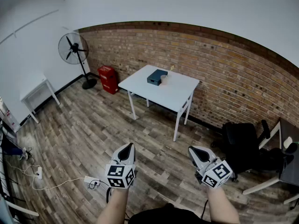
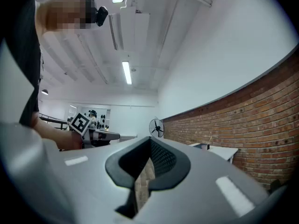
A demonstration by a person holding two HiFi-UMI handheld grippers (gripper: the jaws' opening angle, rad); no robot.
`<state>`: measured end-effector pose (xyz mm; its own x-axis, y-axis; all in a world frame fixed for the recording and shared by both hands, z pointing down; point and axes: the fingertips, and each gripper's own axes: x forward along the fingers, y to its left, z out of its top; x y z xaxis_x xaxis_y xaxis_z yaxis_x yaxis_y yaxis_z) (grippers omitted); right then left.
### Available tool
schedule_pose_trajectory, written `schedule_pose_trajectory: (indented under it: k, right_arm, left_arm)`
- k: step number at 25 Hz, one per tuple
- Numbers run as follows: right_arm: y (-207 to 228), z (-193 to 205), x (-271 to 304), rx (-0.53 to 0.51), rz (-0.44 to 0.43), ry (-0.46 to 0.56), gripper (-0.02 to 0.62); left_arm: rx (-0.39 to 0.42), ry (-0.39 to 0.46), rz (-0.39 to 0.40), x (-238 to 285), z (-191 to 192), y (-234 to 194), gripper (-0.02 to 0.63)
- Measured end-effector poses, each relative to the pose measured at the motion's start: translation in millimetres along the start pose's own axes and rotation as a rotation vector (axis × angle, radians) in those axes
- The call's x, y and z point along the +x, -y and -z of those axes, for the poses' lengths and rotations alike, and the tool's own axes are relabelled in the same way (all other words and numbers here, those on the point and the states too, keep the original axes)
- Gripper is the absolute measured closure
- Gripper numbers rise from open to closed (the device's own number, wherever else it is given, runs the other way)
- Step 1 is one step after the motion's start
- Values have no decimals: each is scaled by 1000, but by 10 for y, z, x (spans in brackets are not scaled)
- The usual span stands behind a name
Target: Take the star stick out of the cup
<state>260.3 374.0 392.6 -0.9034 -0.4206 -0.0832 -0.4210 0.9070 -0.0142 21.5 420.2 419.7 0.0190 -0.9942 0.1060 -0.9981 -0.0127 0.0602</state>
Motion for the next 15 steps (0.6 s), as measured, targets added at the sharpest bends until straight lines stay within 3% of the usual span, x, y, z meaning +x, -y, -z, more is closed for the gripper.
schedule_pose_trajectory:
  k: [11,15]
  right_arm:
    - [31,4,-215,8,-12,11,597]
    - [158,53,-422,39,22,18,597]
  left_arm:
    - [-8,-2,11,59,44,255,601]
    - [-11,-16,38,155,113,446,601]
